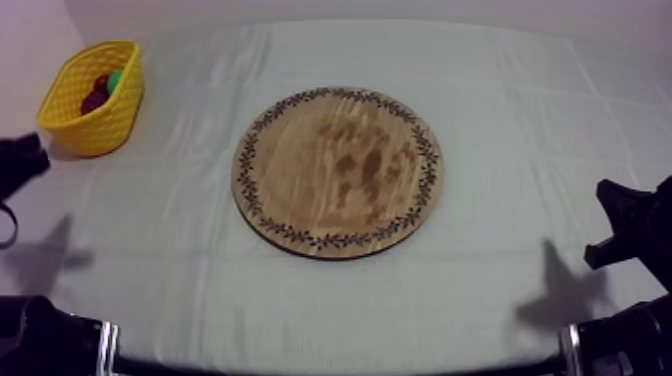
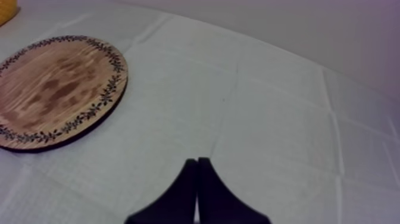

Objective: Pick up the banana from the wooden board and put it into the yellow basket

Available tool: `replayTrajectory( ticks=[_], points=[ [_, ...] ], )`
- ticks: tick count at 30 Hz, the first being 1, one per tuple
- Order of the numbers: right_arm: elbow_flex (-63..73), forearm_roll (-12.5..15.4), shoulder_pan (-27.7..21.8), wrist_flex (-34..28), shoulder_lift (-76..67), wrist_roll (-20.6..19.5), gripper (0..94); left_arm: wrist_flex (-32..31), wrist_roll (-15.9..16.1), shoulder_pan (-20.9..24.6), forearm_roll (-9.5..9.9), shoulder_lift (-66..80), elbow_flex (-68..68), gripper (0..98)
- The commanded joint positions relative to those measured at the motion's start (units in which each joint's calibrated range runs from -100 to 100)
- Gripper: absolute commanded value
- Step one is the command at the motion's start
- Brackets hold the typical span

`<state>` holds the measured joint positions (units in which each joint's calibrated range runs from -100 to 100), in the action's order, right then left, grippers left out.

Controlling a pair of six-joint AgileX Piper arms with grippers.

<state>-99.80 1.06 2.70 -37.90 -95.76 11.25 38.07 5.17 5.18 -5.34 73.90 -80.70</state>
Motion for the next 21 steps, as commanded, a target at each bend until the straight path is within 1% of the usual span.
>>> replayTrajectory(
  ticks=[1,6,11,13,15,17,19,21],
  points=[
    [0.0,0.0,0.0,0.1,0.0,0.0,0.2,-0.6,0.0,0.1,0.09,6.6,-9.1,0.1],
    [0.0,0.0,0.0,0.1,0.0,0.0,0.2,-1.2,-0.1,0.3,-0.01,12.2,-14.6,0.1],
    [0.0,0.0,-0.1,0.1,0.0,0.0,0.2,-1.3,-1.0,0.0,0.67,16.0,-16.8,0.1],
    [0.0,0.0,-0.1,0.1,0.0,0.0,0.2,-0.9,-1.5,-0.7,1.6,17.7,-16.9,0.1],
    [0.0,0.0,-0.1,0.1,0.0,0.0,0.2,-1.4,-3.4,-1.7,4.09,19.5,-17.5,0.1],
    [0.0,0.0,-0.1,0.1,0.0,0.0,0.2,-4.4,-5.1,-2.6,6.04,21.0,-18.3,0.1],
    [0.0,0.0,-0.1,0.1,0.0,0.0,0.2,-6.1,-6.4,-3.5,6.89,22.1,-18.8,0.1],
    [0.0,0.0,-0.1,0.1,0.0,0.0,0.2,-6.9,-8.3,-4.3,7.31,23.1,-19.0,0.1]
  ],
)
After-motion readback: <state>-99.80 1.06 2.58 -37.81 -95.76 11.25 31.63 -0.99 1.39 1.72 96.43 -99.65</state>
